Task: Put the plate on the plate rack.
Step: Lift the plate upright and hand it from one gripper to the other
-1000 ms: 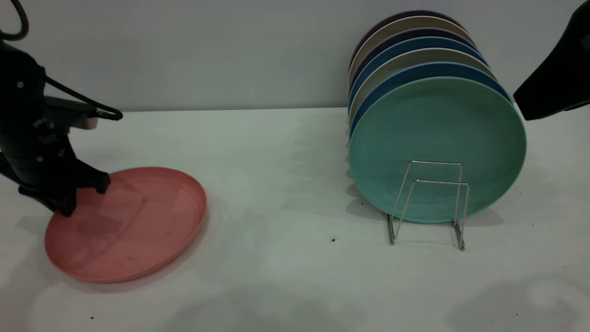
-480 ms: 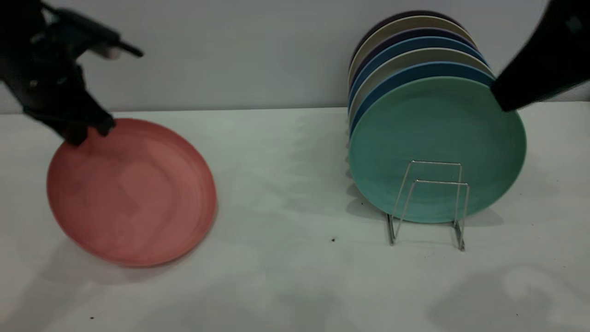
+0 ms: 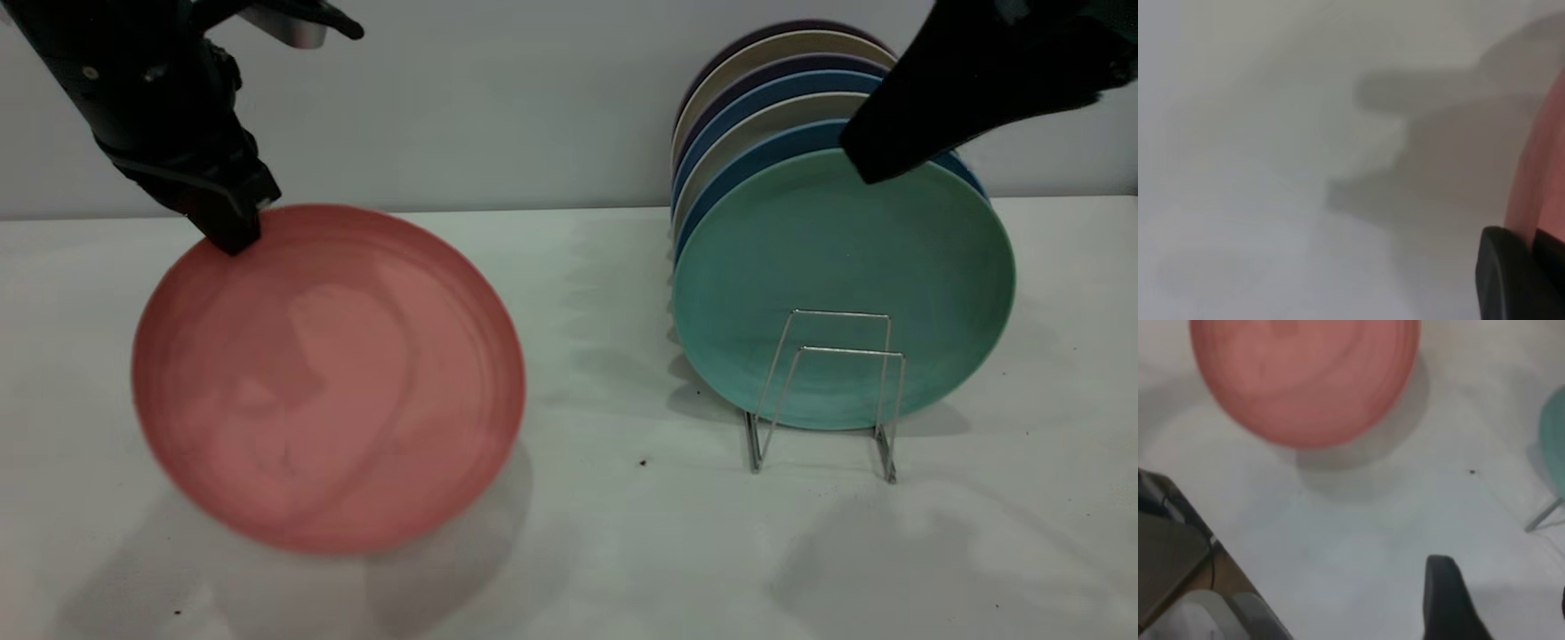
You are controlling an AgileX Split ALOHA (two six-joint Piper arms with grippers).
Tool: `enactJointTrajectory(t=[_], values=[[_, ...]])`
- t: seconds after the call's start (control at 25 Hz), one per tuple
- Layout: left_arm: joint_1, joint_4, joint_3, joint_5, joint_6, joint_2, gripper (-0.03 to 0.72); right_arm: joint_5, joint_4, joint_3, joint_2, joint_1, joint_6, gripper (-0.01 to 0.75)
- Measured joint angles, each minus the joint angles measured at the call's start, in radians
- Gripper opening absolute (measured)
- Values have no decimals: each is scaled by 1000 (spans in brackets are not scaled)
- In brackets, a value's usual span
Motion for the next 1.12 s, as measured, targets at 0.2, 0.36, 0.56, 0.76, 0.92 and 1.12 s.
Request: enactJointTrajectory(t=[0.2,0.36,0.56,0.76,0.92,1.12], values=[[0,-253,1,80,272,-56,13,71,56,-48,93,0,-61,451],[0,-407,2,119,431,-105,13,113,102,-82,167,0,-94,484],[0,-502,3,150,514,-125,13,140,158,-97,228,0,-127,520],[-29,-512,3,156,532,-125,13,144,244,-100,262,0,-149,563],[-71,-513,3,154,543,-126,13,144,323,-101,291,0,-167,576],[-81,-530,3,149,544,-127,13,149,386,-101,327,0,-179,577]])
